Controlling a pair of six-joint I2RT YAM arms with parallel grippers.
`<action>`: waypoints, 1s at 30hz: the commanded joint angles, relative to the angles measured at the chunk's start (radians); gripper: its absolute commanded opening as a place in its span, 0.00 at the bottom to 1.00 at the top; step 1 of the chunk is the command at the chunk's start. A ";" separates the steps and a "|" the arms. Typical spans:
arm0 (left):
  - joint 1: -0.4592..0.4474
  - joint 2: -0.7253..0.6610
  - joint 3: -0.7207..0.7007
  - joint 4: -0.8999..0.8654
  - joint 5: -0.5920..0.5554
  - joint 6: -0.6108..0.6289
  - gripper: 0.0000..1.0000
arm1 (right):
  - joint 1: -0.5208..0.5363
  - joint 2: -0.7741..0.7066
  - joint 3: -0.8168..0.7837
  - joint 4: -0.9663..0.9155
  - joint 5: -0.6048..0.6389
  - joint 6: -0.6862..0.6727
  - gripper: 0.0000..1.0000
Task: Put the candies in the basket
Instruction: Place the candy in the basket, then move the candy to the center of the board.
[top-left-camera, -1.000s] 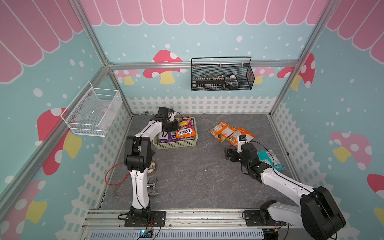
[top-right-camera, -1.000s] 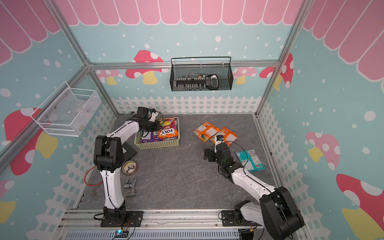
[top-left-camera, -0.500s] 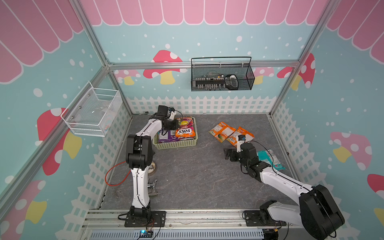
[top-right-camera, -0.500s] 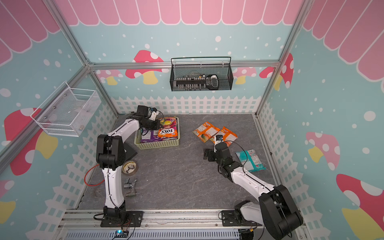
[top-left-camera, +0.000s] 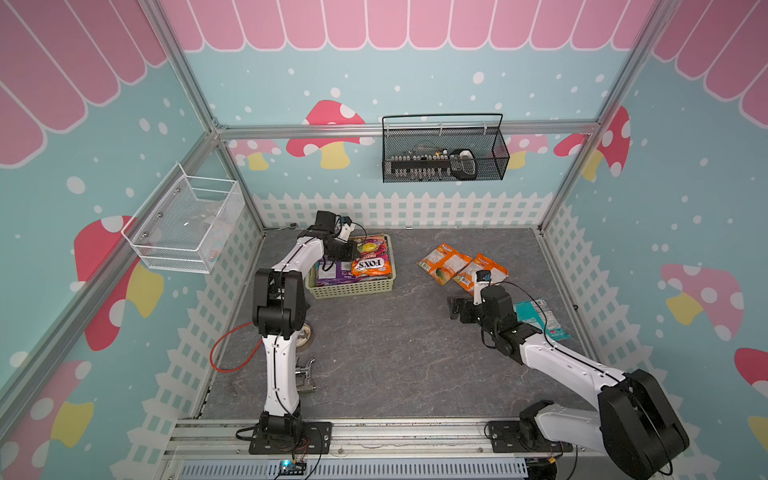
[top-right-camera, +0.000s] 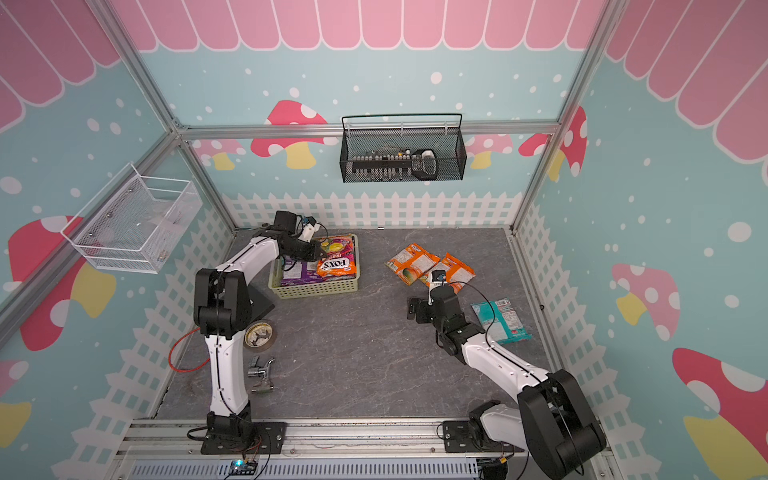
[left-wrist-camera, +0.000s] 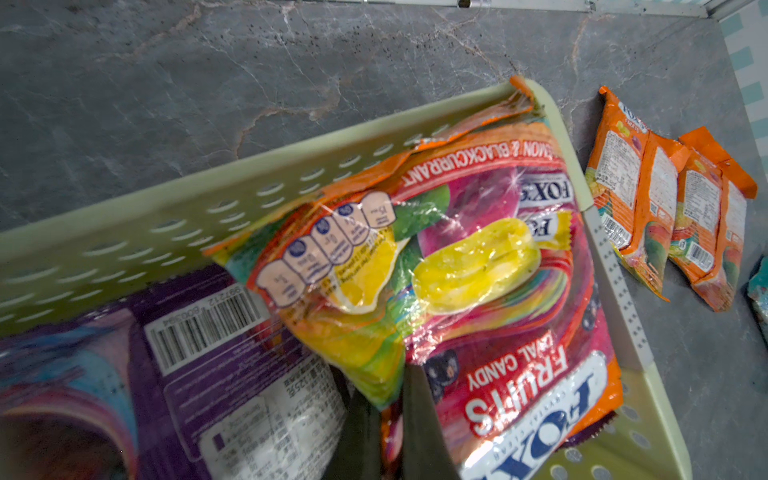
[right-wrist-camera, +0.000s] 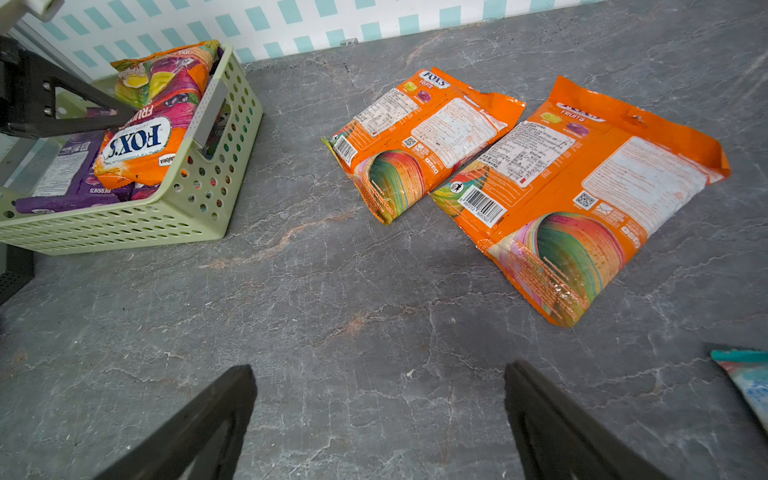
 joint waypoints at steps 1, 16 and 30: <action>-0.002 0.034 0.021 -0.074 0.019 0.044 0.00 | 0.007 0.004 0.024 -0.007 0.017 -0.011 0.98; 0.002 -0.186 0.057 -0.067 0.034 -0.080 0.52 | -0.017 0.001 0.079 -0.213 0.280 0.221 0.99; 0.010 -0.786 -0.543 0.199 0.038 -0.355 0.63 | -0.313 0.155 0.203 -0.371 0.451 0.224 0.98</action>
